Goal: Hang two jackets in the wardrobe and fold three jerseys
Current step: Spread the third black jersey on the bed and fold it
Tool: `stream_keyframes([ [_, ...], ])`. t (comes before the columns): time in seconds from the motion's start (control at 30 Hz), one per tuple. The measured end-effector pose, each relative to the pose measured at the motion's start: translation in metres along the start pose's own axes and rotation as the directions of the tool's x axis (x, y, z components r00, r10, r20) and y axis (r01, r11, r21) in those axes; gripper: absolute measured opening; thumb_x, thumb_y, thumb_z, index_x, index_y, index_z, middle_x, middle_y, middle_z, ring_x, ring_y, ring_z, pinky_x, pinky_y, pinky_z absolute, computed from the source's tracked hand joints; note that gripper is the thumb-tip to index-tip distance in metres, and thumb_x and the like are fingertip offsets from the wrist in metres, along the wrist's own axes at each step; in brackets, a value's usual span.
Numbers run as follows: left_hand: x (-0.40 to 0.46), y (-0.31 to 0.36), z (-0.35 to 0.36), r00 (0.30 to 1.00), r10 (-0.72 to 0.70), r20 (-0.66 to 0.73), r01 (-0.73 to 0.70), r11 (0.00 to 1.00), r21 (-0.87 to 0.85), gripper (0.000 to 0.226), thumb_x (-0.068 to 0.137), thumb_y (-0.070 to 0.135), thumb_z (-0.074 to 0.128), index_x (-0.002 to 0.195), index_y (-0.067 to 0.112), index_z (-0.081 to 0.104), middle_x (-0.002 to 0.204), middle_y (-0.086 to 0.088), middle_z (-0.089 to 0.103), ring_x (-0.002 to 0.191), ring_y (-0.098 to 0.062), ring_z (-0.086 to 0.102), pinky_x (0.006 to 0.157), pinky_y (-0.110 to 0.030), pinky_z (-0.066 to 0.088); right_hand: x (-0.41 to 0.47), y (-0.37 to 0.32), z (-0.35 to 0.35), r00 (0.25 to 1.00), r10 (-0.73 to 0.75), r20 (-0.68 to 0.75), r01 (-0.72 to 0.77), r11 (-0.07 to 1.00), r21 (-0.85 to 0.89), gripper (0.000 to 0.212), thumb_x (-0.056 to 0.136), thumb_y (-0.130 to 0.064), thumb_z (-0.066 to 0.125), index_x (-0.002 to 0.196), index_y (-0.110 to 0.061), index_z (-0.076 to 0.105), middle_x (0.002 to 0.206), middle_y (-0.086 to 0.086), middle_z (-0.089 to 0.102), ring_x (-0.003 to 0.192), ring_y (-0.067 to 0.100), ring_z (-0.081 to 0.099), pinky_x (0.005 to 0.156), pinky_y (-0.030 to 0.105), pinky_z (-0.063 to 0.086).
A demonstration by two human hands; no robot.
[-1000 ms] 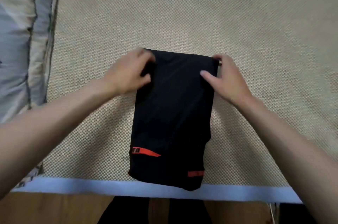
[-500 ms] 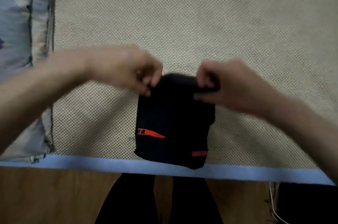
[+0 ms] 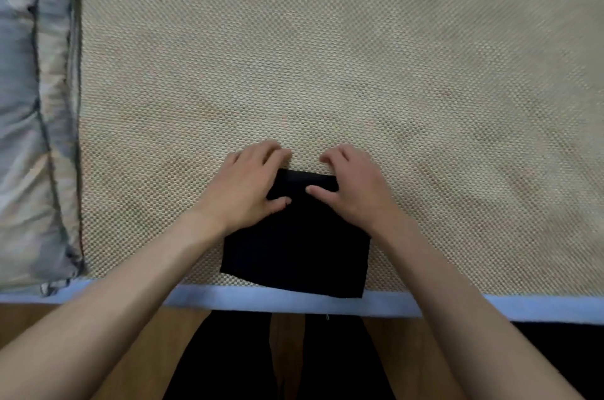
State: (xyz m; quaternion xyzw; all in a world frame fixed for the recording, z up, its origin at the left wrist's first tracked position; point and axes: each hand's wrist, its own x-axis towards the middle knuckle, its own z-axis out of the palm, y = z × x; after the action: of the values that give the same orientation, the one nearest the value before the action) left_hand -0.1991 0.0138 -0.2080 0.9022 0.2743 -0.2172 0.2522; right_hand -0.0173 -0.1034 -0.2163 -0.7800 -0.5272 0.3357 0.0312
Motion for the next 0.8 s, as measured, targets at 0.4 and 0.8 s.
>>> stream_keyframes([
  [0.4, -0.001, 0.027, -0.104, 0.92, 0.147, 0.363, 0.058, 0.866, -0.497, 0.023, 0.085, 0.036, 0.078, 0.092, 0.023, 0.06, 0.087, 0.001, 0.075, 0.079, -0.016, 0.069, 0.073, -0.032, 0.051, -0.044, 0.006, -0.1, 0.931, -0.001, 0.365, -0.22, 0.795, 0.565, 0.039, 0.088, -0.046, 0.075, 0.093, -0.008, 0.07, 0.064, -0.01, 0.062, 0.055, -0.001, 0.057, 0.056, 0.019, 0.043],
  [0.8, -0.133, 0.226, -0.363, 0.613, 0.79, -0.02, -0.762, 0.584, -0.281, 0.035, 0.08, 0.055, 0.075, 0.097, 0.028, 0.063, 0.083, 0.002, 0.071, 0.079, -0.018, 0.068, 0.07, -0.039, 0.055, -0.354, -0.133, -0.288, 0.622, 0.508, -0.596, -0.04, 0.78, 0.624, 0.022, 0.083, -0.041, 0.081, 0.079, -0.026, 0.065, 0.056, -0.014, 0.057, 0.055, -0.001, 0.049, 0.055, 0.018, 0.035],
])
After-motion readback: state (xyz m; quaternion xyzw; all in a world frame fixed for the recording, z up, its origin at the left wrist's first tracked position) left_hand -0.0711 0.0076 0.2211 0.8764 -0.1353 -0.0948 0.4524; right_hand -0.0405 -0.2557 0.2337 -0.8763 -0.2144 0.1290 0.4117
